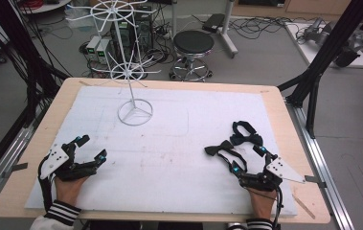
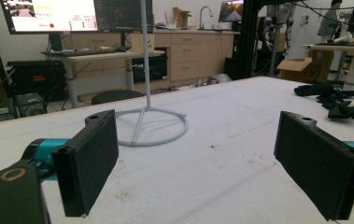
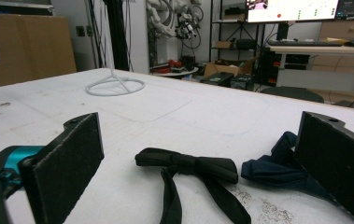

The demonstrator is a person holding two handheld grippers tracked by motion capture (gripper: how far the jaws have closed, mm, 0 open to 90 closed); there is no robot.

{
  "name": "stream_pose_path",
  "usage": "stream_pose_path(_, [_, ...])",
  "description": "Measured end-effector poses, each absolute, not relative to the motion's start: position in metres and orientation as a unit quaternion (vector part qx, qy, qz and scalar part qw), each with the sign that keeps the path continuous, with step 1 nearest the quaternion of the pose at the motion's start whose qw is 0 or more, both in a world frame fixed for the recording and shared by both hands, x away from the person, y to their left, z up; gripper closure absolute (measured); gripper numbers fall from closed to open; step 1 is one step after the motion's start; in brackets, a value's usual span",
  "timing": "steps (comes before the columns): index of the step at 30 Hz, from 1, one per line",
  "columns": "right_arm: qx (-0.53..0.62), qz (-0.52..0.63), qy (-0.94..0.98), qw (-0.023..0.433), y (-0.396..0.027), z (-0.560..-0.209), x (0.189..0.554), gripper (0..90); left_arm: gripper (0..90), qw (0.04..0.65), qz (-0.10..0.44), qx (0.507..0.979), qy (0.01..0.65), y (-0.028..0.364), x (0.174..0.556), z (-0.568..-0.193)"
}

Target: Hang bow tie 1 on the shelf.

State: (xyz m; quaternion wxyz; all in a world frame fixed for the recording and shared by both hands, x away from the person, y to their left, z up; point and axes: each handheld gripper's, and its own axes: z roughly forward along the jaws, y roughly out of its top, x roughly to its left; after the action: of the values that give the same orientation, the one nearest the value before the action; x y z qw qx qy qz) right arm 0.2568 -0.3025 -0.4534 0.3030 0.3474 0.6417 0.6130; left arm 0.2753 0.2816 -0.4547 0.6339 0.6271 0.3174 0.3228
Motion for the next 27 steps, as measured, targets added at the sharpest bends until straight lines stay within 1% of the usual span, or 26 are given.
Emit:
stream_pose_path(10, [0.344, 0.613, 0.64, 0.31, -0.303, -0.453, 0.257, 0.6, 14.3, 0.634, 0.323, 0.628, 0.315, 0.282, 0.275, -0.455])
stream_pose_path(18, [0.358, 0.612, 0.636, 0.303, -0.307, -0.452, 0.257, 0.6, 14.2, 0.632, 0.323, 0.63, 0.315, 0.281, 0.275, -0.455])
stream_pose_path(27, [0.36, 0.623, 0.625, 0.304, -0.32, -0.433, 0.253, 0.6, 14.2, 0.635, 0.325, 0.626, 0.315, 0.282, 0.275, -0.455])
